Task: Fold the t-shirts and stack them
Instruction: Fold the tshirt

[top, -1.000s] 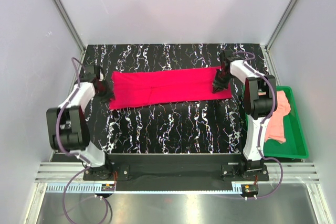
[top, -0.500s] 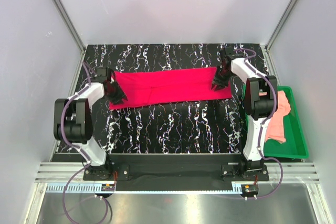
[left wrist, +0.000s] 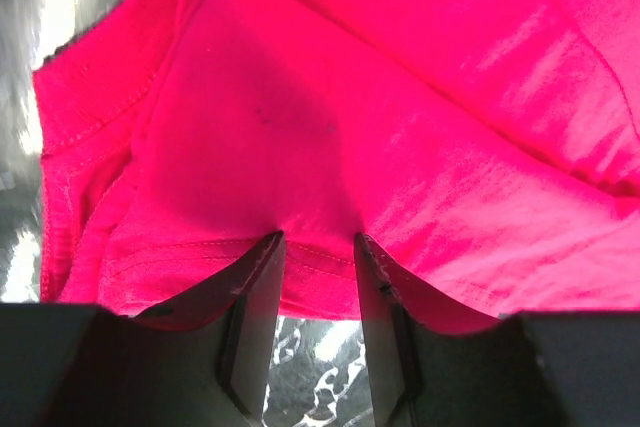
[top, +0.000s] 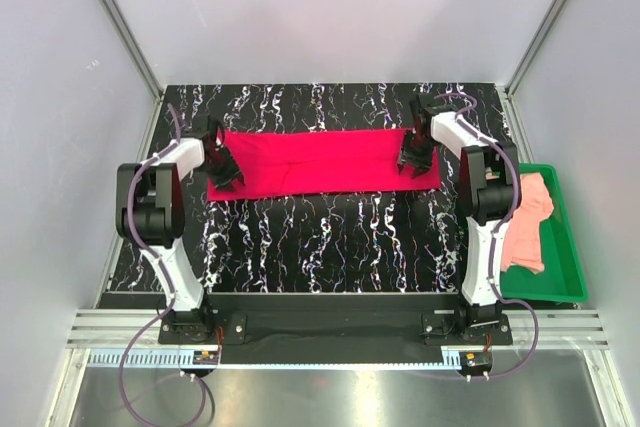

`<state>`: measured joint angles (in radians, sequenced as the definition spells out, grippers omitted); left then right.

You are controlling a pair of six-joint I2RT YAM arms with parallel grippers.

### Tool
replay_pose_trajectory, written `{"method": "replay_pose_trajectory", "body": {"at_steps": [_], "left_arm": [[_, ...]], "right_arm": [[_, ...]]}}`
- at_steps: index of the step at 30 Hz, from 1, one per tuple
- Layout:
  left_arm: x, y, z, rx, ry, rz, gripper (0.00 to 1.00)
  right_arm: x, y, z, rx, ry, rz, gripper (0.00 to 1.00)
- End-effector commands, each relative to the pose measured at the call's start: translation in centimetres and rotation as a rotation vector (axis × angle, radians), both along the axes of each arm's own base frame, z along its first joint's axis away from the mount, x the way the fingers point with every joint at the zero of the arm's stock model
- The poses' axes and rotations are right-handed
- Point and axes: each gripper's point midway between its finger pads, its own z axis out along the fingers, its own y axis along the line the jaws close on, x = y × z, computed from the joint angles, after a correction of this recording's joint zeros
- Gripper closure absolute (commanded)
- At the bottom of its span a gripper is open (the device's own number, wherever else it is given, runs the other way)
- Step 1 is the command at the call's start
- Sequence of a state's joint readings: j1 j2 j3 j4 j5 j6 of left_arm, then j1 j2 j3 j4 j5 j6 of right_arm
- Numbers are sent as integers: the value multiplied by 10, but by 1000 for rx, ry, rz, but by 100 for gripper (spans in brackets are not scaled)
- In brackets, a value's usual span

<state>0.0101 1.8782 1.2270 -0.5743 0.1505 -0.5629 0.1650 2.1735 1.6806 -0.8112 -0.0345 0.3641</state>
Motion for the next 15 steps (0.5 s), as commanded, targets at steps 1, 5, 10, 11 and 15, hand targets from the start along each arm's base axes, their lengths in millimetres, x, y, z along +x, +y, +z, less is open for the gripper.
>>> {"method": "replay_pose_trajectory", "body": {"at_steps": [1, 5, 10, 11, 15], "left_arm": [[8, 24, -15, 136, 49, -65, 59], [36, 35, -5, 206, 26, -154, 59], [55, 44, -18, 259, 88, -264, 58], [65, 48, -12, 281, 69, -286, 58], [83, 55, -2, 343, 3, -356, 57]], "right_arm": [[-15, -4, -11, -67, 47, 10, 51], [-61, 1, -18, -73, 125, -28, 51], [-128, 24, -13, -61, 198, -22, 51], [-140, 36, -11, -9, 219, -15, 51], [-188, 76, 1, 82, 260, 13, 51]]}}
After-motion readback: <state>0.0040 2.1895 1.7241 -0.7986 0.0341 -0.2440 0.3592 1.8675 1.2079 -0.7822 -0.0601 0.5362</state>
